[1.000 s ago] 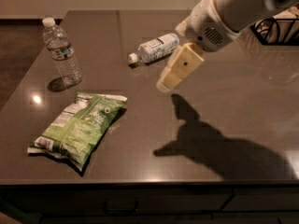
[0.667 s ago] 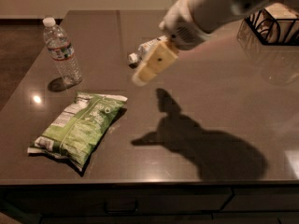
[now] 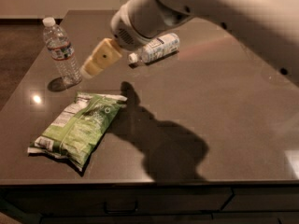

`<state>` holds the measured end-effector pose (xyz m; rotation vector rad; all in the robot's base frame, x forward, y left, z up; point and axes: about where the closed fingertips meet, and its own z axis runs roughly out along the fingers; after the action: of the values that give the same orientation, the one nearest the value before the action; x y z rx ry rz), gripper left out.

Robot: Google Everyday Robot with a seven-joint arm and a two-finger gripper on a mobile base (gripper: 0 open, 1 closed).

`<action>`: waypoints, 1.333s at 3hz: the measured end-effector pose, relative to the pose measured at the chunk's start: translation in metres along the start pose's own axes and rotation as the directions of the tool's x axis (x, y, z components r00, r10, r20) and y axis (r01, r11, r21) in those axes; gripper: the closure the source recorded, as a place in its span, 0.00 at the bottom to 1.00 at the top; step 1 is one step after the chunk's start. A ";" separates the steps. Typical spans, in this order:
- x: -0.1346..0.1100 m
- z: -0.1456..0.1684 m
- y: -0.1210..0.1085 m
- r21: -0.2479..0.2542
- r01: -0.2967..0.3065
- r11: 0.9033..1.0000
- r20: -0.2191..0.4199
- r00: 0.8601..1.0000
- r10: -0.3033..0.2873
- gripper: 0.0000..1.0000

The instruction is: Pick water bottle

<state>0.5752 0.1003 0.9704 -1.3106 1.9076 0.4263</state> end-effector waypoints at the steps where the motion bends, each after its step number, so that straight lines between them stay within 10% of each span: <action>1: -0.030 0.039 0.018 0.025 -0.037 0.999 0.040 0.999 0.036 0.00; 4: -0.086 0.139 -0.002 0.112 -0.029 0.993 0.068 0.997 0.022 0.00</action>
Offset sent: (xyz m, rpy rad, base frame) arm 0.0502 0.1530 -0.0190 0.0794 -0.0753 -0.1106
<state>0.6486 0.2443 0.9446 -1.1856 1.8671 0.3654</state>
